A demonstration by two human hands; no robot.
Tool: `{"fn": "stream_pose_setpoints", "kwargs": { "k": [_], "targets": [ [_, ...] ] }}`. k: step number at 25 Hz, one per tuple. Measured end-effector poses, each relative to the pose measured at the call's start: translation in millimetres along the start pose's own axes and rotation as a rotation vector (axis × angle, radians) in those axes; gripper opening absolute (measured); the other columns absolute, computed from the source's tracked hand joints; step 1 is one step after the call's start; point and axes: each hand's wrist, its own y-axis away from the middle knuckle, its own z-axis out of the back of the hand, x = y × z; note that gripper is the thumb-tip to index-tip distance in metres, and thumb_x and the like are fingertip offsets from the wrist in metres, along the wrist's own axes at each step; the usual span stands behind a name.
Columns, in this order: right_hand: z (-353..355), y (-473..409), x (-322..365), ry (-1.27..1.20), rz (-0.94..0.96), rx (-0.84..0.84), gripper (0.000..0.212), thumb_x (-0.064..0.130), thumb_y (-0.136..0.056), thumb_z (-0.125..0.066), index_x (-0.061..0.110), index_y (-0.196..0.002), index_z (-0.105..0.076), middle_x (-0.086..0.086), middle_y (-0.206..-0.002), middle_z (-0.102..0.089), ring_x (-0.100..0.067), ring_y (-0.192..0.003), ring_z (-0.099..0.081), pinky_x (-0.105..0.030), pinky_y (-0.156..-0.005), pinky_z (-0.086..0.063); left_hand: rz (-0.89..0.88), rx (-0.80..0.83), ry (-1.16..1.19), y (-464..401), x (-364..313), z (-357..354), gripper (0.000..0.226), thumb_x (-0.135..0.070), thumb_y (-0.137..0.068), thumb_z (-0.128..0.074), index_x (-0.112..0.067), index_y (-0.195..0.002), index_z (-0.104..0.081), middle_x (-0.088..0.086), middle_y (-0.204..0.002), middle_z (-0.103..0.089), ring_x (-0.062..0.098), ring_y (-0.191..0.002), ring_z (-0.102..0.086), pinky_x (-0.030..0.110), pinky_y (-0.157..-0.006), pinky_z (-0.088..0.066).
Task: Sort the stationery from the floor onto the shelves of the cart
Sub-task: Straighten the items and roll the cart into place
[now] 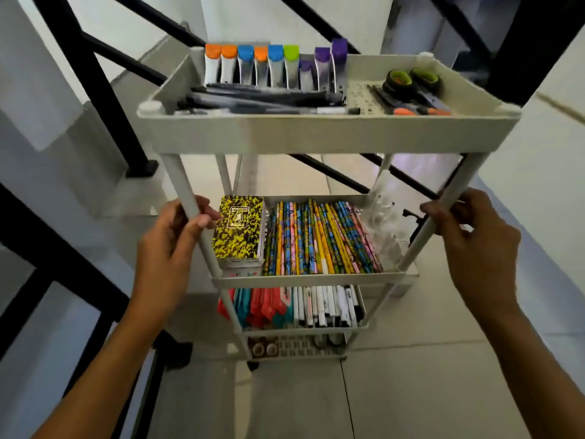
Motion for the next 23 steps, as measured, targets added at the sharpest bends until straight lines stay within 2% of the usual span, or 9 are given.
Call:
{"fn": "stream_pose_setpoints", "kwargs": {
  "k": [3,5,8,11,14,16,18,20,23],
  "targets": [
    [-7.9,-1.3,-12.5,-0.015,0.072,-0.053,0.029,0.031,-0.091,-0.061,0.01,-0.111,-0.06,0.003,-0.095,-0.069,0.003,-0.079,-0.063,0.0,-0.067,-0.045,-0.136,-0.032,0.028,-3.6,19.3,-3.6,0.014,-0.021,-0.094,-0.049,-0.025,-0.105,-0.057,-0.015,-0.089,-0.069,0.005,-0.089,-0.064,0.016,-0.083,-0.05],
    [-13.2,-0.1,-18.0,0.005,0.143,-0.093,0.03,0.031,-0.092,-0.059,0.01,-0.114,-0.061,0.0,-0.097,-0.071,-0.004,-0.081,-0.065,-0.003,-0.071,-0.046,-0.219,-0.053,0.055,-6.2,30.9,-5.2,0.014,-0.019,-0.096,-0.048,-0.025,-0.106,-0.057,-0.013,-0.086,-0.068,0.007,-0.088,-0.063,0.018,-0.084,-0.05],
    [-17.8,3.9,-22.7,-0.018,0.199,-0.14,0.028,0.03,-0.095,-0.056,0.011,-0.114,-0.062,-0.002,-0.1,-0.072,-0.01,-0.087,-0.065,-0.02,-0.08,-0.053,-0.302,-0.052,0.077,-8.3,42.0,-9.0,0.014,-0.017,-0.098,-0.048,-0.023,-0.106,-0.057,-0.012,-0.083,-0.065,0.007,-0.085,-0.061,0.023,-0.086,-0.051],
    [-21.4,2.6,-25.5,-0.05,0.216,-0.157,0.025,0.031,-0.094,-0.057,0.014,-0.112,-0.062,-0.002,-0.101,-0.072,-0.01,-0.088,-0.065,-0.011,-0.073,-0.047,-0.325,-0.058,0.086,-10.2,47.1,-8.1,0.013,-0.019,-0.099,-0.048,-0.025,-0.105,-0.058,-0.012,-0.08,-0.065,0.008,-0.085,-0.06,0.024,-0.087,-0.05],
    [-24.3,2.5,-27.3,-0.046,0.208,-0.154,0.028,0.03,-0.094,-0.057,0.013,-0.115,-0.061,-0.006,-0.106,-0.071,-0.016,-0.093,-0.067,-0.023,-0.082,-0.051,-0.295,-0.049,0.085,-9.6,45.4,-5.2,0.013,-0.019,-0.098,-0.05,-0.022,-0.106,-0.058,-0.011,-0.08,-0.066,0.008,-0.086,-0.062,0.023,-0.086,-0.05],
    [-23.7,2.1,-26.5,-0.064,0.201,-0.143,0.028,0.029,-0.094,-0.057,0.011,-0.116,-0.061,-0.007,-0.108,-0.071,-0.015,-0.093,-0.066,-0.025,-0.083,-0.051,-0.264,-0.052,0.073,-7.0,40.1,-5.5,0.014,-0.018,-0.098,-0.049,-0.017,-0.11,-0.057,-0.009,-0.081,-0.066,0.007,-0.085,-0.061,0.024,-0.085,-0.05],
    [-22.3,3.3,-29.3,-0.11,0.183,-0.113,0.031,0.029,-0.094,-0.057,0.011,-0.12,-0.059,-0.006,-0.113,-0.069,-0.016,-0.099,-0.065,-0.024,-0.082,-0.052,-0.224,-0.047,0.052,-5.7,35.6,-6.8,0.018,-0.018,-0.099,-0.047,-0.015,-0.115,-0.055,-0.003,-0.088,-0.066,0.009,-0.088,-0.059,0.028,-0.089,-0.049],
    [-23.4,15.8,-39.9,-0.177,0.14,-0.064,0.033,0.033,-0.096,-0.054,0.02,-0.126,-0.055,0.0,-0.12,-0.065,-0.014,-0.107,-0.061,-0.024,-0.084,-0.049,-0.197,-0.071,0.032,-1.3,38.8,-4.4,0.025,-0.02,-0.099,-0.047,-0.018,-0.123,-0.053,-0.001,-0.104,-0.064,0.012,-0.101,-0.059,0.029,-0.096,-0.047],
    [-40.9,54.2,-89.3,-0.351,-0.062,-0.018,0.041,0.027,-0.096,-0.052,0.029,-0.136,-0.044,0.003,-0.131,-0.057,-0.015,-0.114,-0.056,-0.039,-0.099,-0.046,-0.102,-0.25,-0.053,28.5,75.1,-0.8,0.044,-0.018,-0.097,-0.051,-0.023,-0.14,-0.04,-0.002,-0.129,-0.051,0.011,-0.117,-0.049,0.019,-0.093,-0.04]
  ]
}}
